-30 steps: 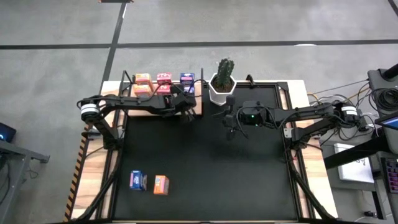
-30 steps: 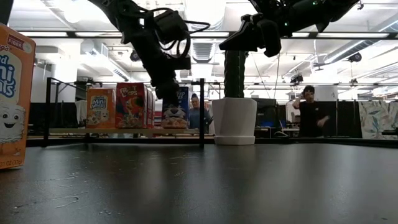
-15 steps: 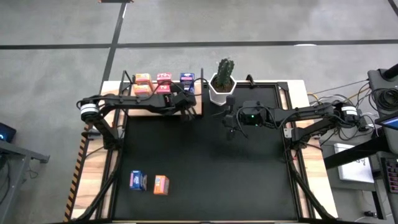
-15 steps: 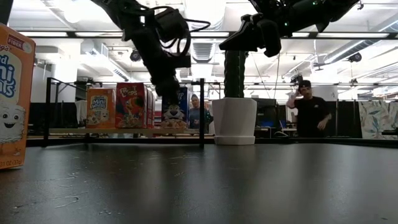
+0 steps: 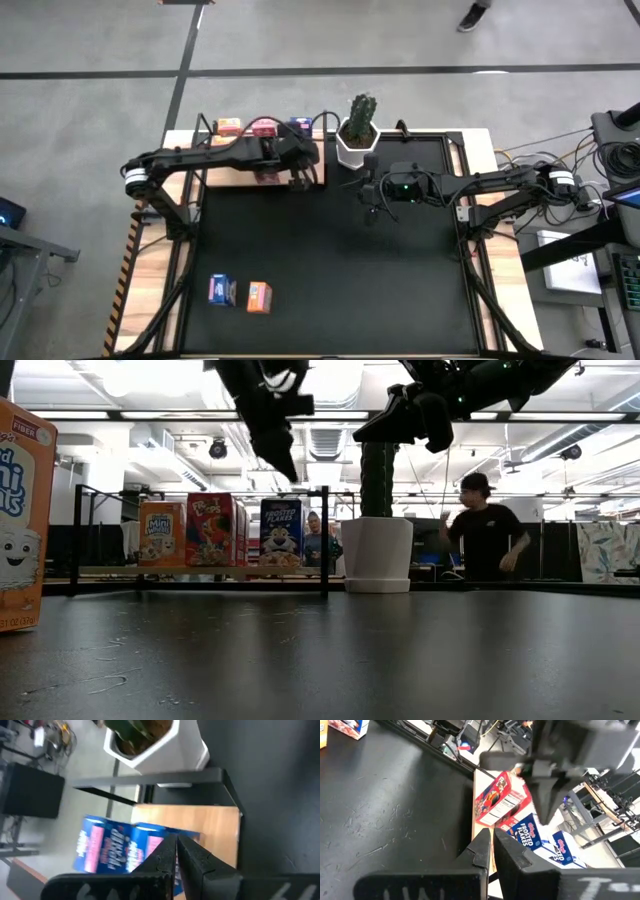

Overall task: Stack cereal on shelf
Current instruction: Put the right blue cereal box on the shelf and align it with the other blue cereal box

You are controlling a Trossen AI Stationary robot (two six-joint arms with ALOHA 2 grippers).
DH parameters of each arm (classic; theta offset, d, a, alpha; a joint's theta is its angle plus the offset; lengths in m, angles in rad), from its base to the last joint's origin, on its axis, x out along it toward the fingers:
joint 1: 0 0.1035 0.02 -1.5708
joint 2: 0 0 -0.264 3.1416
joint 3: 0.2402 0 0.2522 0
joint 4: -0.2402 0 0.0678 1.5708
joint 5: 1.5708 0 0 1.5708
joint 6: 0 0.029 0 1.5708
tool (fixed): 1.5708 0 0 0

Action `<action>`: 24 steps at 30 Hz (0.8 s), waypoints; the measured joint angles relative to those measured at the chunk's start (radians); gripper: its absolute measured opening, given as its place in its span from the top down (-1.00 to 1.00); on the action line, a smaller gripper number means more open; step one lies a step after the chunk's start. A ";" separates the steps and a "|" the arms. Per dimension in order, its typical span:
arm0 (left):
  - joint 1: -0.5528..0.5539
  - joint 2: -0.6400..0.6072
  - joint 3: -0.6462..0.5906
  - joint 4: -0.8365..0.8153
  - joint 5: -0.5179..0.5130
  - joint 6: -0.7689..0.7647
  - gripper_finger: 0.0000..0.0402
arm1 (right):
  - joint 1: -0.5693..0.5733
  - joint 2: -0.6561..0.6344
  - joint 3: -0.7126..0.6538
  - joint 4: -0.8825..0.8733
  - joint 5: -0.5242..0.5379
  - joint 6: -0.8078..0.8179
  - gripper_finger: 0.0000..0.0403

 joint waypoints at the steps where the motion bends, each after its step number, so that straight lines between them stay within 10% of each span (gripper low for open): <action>1: 0.005 -0.008 0.005 0.002 0.000 0.014 1.00 | 0.000 0.000 0.000 0.000 0.000 0.000 0.95; 24: 0.120 -0.016 -0.129 0.109 -0.016 0.001 1.00 | 0.000 0.000 0.000 0.009 0.000 -0.003 0.95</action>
